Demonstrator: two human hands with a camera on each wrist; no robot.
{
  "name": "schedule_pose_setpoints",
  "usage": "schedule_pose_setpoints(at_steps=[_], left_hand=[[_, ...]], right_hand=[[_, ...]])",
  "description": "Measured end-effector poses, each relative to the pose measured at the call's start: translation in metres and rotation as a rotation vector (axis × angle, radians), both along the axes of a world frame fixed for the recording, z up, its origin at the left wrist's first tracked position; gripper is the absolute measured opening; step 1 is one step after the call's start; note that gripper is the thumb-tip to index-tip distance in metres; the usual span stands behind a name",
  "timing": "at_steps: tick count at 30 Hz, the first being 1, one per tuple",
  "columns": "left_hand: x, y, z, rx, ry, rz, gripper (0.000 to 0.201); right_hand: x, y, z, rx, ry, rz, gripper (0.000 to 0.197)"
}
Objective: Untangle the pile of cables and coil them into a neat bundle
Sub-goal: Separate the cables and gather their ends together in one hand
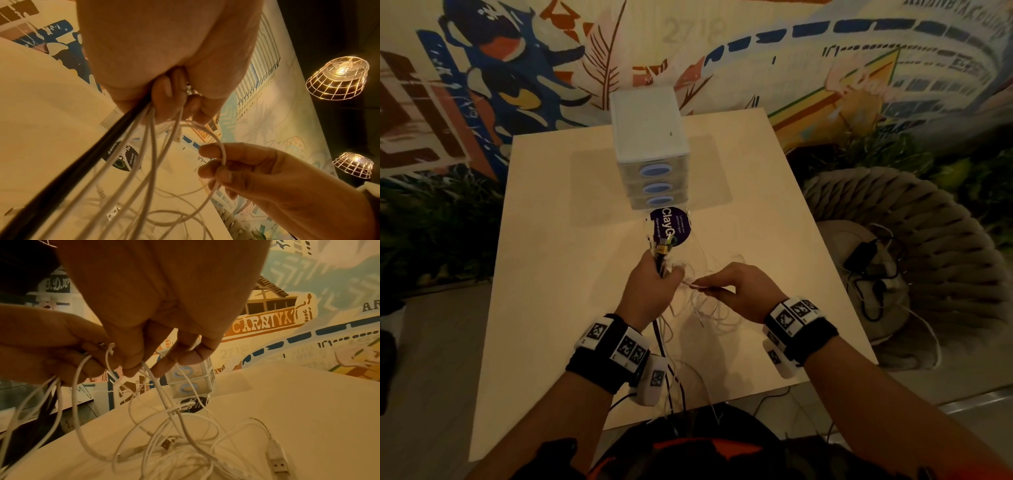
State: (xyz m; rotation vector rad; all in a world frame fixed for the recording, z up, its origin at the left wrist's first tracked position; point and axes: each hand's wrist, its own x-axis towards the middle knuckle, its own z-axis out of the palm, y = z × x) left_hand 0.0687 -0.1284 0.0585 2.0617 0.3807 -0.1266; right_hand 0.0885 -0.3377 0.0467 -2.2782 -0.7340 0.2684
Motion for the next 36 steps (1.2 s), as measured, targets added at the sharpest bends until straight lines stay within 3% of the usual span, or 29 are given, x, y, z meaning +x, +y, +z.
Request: schedule_pose_setpoints(at_steps=[3, 7, 15, 18, 21, 23, 27, 29, 32, 36], left_hand=[[0.001, 0.000, -0.004, -0.006, 0.048, -0.016, 0.024], [0.003, 0.003, -0.007, 0.029, 0.156, -0.011, 0.044], [0.006, 0.011, -0.013, -0.133, 0.250, 0.142, 0.030], [0.003, 0.009, -0.010, -0.169, 0.173, 0.166, 0.034], [-0.002, 0.006, -0.006, -0.142, 0.023, 0.145, 0.028], [-0.005, 0.004, -0.004, -0.134, -0.032, 0.115, 0.021], [-0.007, 0.005, -0.002, -0.115, -0.092, 0.188, 0.015], [-0.003, 0.013, -0.006, -0.159, -0.078, 0.338, 0.013], [0.003, 0.028, -0.010, -0.334, -0.021, 0.606, 0.015], [0.006, 0.033, -0.006, -0.482, -0.040, 0.714, 0.021]], right_hand=[[0.001, 0.001, 0.002, 0.024, -0.043, 0.026, 0.028], [0.002, 0.002, 0.005, 0.032, -0.089, 0.004, 0.028], [-0.002, 0.007, 0.002, -0.008, -0.020, -0.062, 0.025], [-0.004, 0.008, 0.002, 0.050, 0.062, -0.123, 0.017], [-0.006, 0.008, 0.009, 0.125, 0.234, -0.148, 0.040], [-0.006, 0.009, 0.011, 0.074, 0.276, -0.082, 0.051], [-0.006, 0.008, 0.005, 0.109, 0.256, -0.116, 0.022], [-0.006, 0.004, 0.002, 0.121, 0.208, -0.224, 0.024], [-0.004, -0.006, -0.005, -0.036, 0.122, -0.308, 0.021], [0.003, -0.012, -0.025, -0.408, 0.240, -0.245, 0.022]])
